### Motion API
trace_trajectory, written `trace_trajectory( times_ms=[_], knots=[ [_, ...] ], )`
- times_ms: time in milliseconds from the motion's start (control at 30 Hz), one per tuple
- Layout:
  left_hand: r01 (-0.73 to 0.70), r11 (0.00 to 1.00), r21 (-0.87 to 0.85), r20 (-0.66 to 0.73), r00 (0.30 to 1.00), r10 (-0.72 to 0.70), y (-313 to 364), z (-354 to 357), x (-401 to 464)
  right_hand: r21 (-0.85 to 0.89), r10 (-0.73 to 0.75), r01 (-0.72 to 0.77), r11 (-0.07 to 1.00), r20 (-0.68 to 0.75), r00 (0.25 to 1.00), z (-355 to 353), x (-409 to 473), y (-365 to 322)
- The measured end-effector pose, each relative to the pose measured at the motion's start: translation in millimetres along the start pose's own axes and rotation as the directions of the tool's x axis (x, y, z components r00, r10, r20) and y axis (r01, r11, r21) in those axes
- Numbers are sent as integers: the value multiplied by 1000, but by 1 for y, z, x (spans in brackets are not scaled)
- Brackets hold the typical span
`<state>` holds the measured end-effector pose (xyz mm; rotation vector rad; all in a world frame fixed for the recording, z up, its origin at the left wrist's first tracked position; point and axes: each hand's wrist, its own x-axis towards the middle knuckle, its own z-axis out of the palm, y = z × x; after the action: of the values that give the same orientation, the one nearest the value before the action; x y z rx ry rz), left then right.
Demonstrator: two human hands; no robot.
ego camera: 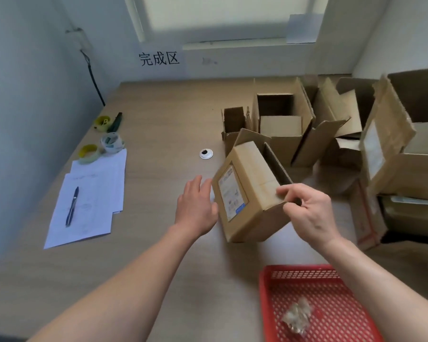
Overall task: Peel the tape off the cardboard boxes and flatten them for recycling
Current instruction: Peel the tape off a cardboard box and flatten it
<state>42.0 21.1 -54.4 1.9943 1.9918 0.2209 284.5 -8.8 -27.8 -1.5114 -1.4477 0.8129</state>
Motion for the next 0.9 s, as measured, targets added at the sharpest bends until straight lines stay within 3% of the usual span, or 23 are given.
trace_trajectory(
  times_ms=[100,167,233,300,367,500,567,633,700,733,800,833,900],
  knots=[
    [68,984,-162,-14,997,-71,-32,-5,2,272,185,-160,949,-68,980,21,20,-5],
    [107,964,-245,-8,994,-112,-51,-10,1,362,329,-251,898,-173,928,37,35,3],
    [122,957,-265,25,992,-120,-71,-12,1,195,405,-364,911,-251,879,54,42,15],
    [127,952,-279,87,990,-107,-87,-9,3,-67,483,-525,849,-305,821,71,39,27],
    [138,946,-294,168,982,-92,-98,-3,5,-105,569,-625,773,-318,758,89,27,30],
    [210,854,-475,322,945,-53,-96,5,-5,-60,698,-716,695,-183,693,120,2,34],
    [222,809,-544,294,954,-63,-95,2,-8,-82,702,-713,697,-123,701,125,0,31],
    [226,807,-545,242,964,-107,-102,-13,-3,-56,685,-683,728,31,728,116,13,19],
    [284,769,-573,258,953,-159,-113,-38,9,121,694,-726,677,226,684,98,32,0],
    [341,701,-626,297,936,-190,-116,-53,15,252,671,-740,624,313,673,89,40,-7],
    [511,496,-702,476,855,-207,-120,-83,25,492,552,-680,543,400,731,74,55,-19],
    [585,410,-700,554,807,-205,-120,-95,27,515,488,-638,573,411,770,73,60,-24],
    [659,288,-695,631,751,-194,-119,-108,29,375,405,-546,749,394,825,80,62,-29]
  ],
)
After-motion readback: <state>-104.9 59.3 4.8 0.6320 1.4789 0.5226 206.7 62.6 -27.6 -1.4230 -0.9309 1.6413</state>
